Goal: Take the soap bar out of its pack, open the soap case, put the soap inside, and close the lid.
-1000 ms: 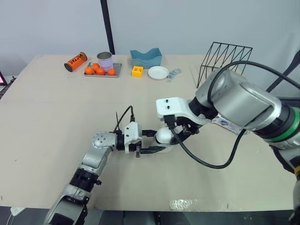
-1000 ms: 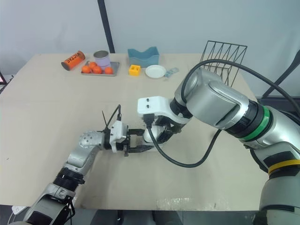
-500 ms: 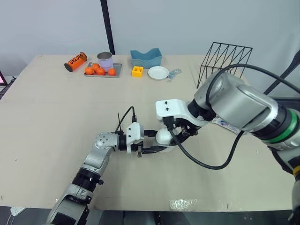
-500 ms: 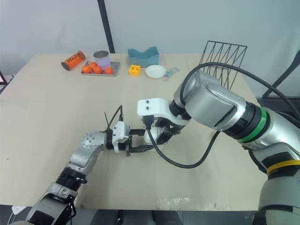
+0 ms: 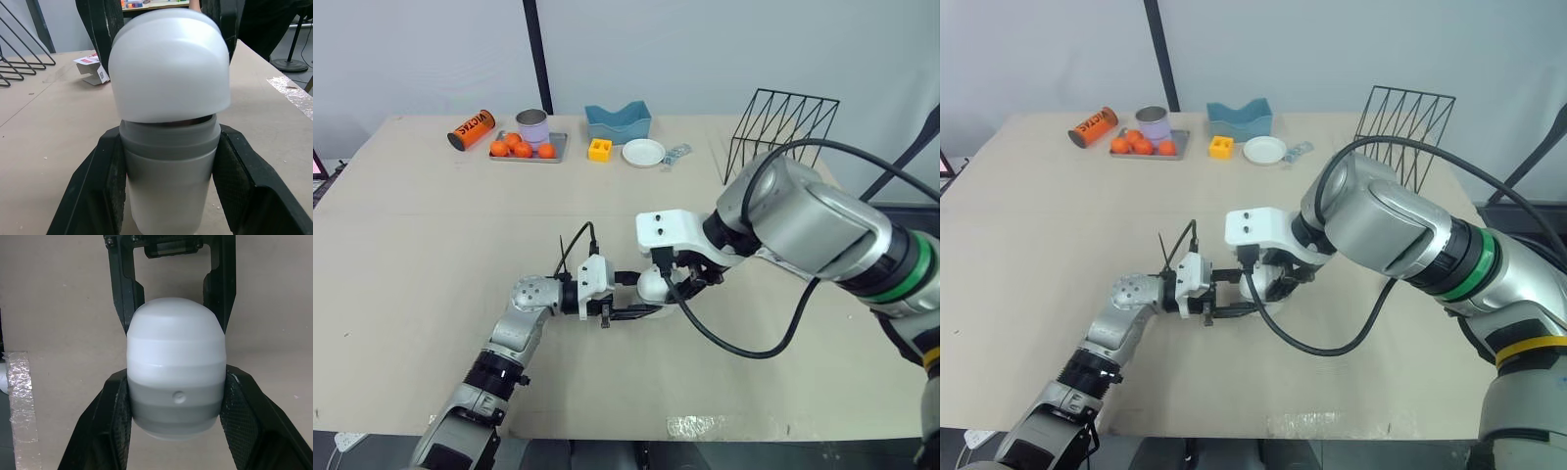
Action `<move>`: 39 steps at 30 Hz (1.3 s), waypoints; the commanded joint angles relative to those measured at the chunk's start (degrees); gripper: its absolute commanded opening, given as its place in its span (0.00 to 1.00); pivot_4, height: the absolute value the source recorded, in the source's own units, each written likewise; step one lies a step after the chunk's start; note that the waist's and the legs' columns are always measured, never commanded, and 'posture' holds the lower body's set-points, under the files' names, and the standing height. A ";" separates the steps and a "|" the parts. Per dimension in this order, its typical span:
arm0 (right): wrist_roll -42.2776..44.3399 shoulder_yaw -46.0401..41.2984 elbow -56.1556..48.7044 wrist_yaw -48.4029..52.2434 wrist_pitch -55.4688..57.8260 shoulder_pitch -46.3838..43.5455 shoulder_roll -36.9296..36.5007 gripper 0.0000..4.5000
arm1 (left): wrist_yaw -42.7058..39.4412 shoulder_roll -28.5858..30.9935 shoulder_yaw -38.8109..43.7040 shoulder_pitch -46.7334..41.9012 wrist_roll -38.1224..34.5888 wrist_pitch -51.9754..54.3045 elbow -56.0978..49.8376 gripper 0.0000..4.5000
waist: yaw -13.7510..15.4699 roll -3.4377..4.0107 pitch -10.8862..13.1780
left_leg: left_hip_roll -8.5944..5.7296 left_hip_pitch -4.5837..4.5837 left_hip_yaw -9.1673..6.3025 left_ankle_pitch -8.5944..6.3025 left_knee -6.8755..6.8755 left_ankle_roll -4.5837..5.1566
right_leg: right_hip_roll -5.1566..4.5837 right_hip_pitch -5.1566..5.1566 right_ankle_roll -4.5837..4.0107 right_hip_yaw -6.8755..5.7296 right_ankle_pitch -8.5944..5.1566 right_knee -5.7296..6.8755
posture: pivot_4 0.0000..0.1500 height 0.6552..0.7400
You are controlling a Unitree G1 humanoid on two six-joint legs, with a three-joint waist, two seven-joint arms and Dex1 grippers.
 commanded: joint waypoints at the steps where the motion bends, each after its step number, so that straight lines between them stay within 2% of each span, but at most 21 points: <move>1: -0.96 2.35 0.51 -0.57 0.43 0.90 0.03 0.44 | 0.70 -0.47 0.48 -1.54 -0.59 -1.36 -1.42 0.43 | 0.00 0.00 0.00 | 0.00 0.00 0.00 0.00 0.00 0.00 | 0.00 0.00 0.00 0.00 0.00 0.00 | 1.00 1.00; 17: -2.16 2.35 1.20 -0.72 2.21 0.53 -2.28 0.44 | 1.32 -1.36 0.35 -2.73 0.02 -2.81 1.41 0.43 | 0.01 0.00 0.00 | -0.03 0.00 -0.07 0.02 -0.01 -0.03 | -0.01 0.03 0.01 -0.05 0.00 -0.01 | 1.00 1.00; 32: 3.75 -0.15 -1.91 -2.17 9.20 -0.89 1.60 0.44 | 1.95 -1.41 0.00 -3.67 1.47 -4.46 3.88 0.43 | 0.03 0.00 0.00 | -0.06 -0.04 -0.14 0.02 0.00 -0.03 | -0.05 0.03 0.01 -0.11 0.00 -0.03 | 1.00 1.00; 39: 3.17 1.35 -3.50 -3.38 7.62 0.18 -0.26 0.44 | 3.08 -2.03 0.48 -4.90 1.61 -5.31 5.42 0.43 | 0.04 0.00 0.00 | -0.07 -0.04 -0.16 0.02 0.00 -0.04 | -0.05 0.04 0.02 -0.13 -0.01 -0.02 | 1.00 1.00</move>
